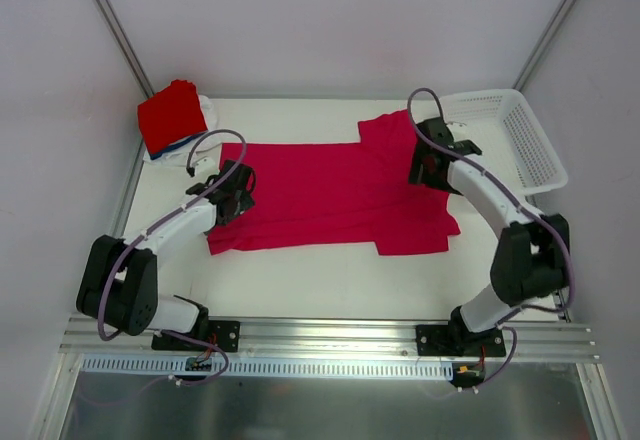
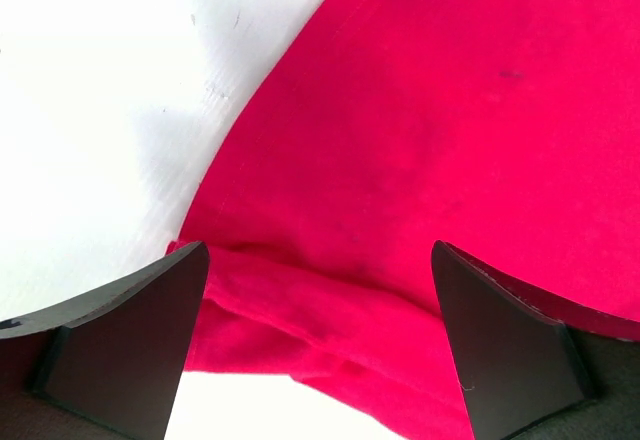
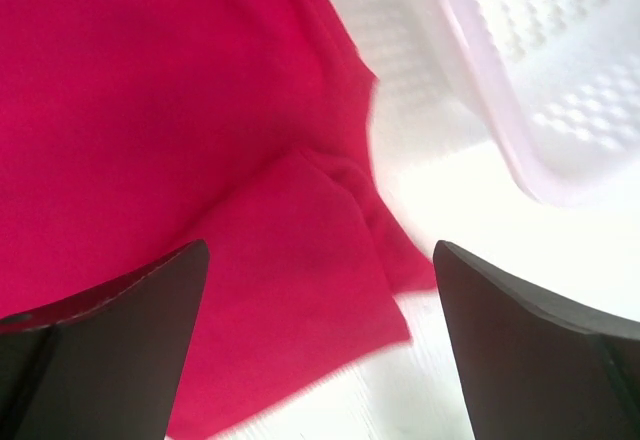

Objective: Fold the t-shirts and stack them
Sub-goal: Fold the flattened tshirt in 1/3 of the way

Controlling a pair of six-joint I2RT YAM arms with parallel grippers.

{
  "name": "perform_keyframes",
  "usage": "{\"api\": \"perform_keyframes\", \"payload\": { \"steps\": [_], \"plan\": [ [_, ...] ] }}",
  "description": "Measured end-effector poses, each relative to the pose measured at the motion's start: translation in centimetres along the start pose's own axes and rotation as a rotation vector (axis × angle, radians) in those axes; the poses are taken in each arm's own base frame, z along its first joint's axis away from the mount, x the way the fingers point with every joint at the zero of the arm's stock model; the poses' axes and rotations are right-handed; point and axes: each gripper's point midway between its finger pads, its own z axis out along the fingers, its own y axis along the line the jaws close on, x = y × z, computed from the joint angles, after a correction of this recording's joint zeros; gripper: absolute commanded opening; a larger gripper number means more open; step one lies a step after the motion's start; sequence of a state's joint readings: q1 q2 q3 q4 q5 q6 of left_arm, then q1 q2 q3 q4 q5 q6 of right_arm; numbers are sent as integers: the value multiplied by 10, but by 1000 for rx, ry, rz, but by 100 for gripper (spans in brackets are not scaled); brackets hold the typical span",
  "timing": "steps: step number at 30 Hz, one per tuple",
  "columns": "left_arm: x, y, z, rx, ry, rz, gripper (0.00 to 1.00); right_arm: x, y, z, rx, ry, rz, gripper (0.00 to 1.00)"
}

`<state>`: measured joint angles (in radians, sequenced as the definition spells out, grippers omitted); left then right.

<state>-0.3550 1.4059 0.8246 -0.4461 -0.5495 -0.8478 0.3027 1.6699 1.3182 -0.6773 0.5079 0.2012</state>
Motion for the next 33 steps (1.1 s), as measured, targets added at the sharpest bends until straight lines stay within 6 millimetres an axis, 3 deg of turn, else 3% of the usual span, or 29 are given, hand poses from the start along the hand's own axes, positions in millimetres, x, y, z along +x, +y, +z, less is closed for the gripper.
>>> {"api": "perform_keyframes", "payload": {
  "steps": [3, 7, 11, 15, 23, 33],
  "plan": [
    [-3, -2, -11, 47, -23, -19, 94, 19, -26, -29, -27, -38, 34, 99],
    [8, -3, -21, 92, -16, -8, 94, 71, -61, -56, -85, -61, 93, 100],
    [27, -5, -25, 116, 14, 22, 93, 123, -68, -52, -142, -4, 114, 100],
    [45, 4, -26, 132, 46, 37, 93, 155, -59, -41, -182, 87, 118, 99],
    [53, 25, -40, 210, 16, -16, 93, 179, -35, -22, -254, 175, 149, 98],
    [58, 31, -42, 236, 14, -28, 93, 171, -28, -4, -264, 188, 182, 97]
  ]
}}
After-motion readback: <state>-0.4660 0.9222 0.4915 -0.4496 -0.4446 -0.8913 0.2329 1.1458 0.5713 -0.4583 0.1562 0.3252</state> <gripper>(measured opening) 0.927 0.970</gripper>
